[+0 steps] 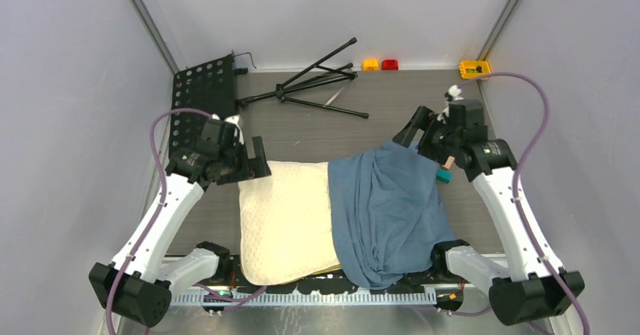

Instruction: Remove the pillowcase from the pillow

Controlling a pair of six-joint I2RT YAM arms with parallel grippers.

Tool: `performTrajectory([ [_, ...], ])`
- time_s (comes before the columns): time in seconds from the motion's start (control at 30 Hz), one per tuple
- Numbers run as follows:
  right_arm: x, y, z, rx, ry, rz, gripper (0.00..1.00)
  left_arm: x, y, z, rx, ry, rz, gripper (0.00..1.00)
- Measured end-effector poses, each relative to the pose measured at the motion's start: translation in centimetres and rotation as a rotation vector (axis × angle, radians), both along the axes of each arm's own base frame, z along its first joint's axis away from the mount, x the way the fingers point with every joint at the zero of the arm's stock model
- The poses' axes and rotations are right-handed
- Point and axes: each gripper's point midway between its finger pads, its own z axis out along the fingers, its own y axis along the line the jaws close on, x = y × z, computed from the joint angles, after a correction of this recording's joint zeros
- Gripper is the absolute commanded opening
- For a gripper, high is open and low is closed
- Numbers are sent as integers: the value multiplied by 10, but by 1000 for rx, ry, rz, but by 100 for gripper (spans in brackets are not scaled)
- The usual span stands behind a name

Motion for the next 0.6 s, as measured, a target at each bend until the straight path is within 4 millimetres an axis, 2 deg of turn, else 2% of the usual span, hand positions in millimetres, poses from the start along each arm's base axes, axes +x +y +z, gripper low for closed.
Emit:
performTrajectory([
  [0.17, -20, 28, -59, -130, 194, 112, 89, -26, 3, -48, -22, 140, 77, 100],
  [0.33, -42, 47, -90, -252, 283, 198, 89, -44, 2, -87, -54, 239, 139, 100],
  [0.5, -62, 55, -108, -335, 341, 252, 87, -42, -2, -111, -87, 264, 186, 100],
  [0.53, -67, 58, -113, -360, 355, 271, 79, -40, -3, -114, -93, 265, 195, 97],
  [0.57, -72, 60, -117, -389, 370, 292, 66, -39, -4, -118, -100, 266, 204, 90],
  [0.6, -76, 61, -122, -419, 386, 308, 47, -38, -5, -121, -104, 267, 211, 82],
])
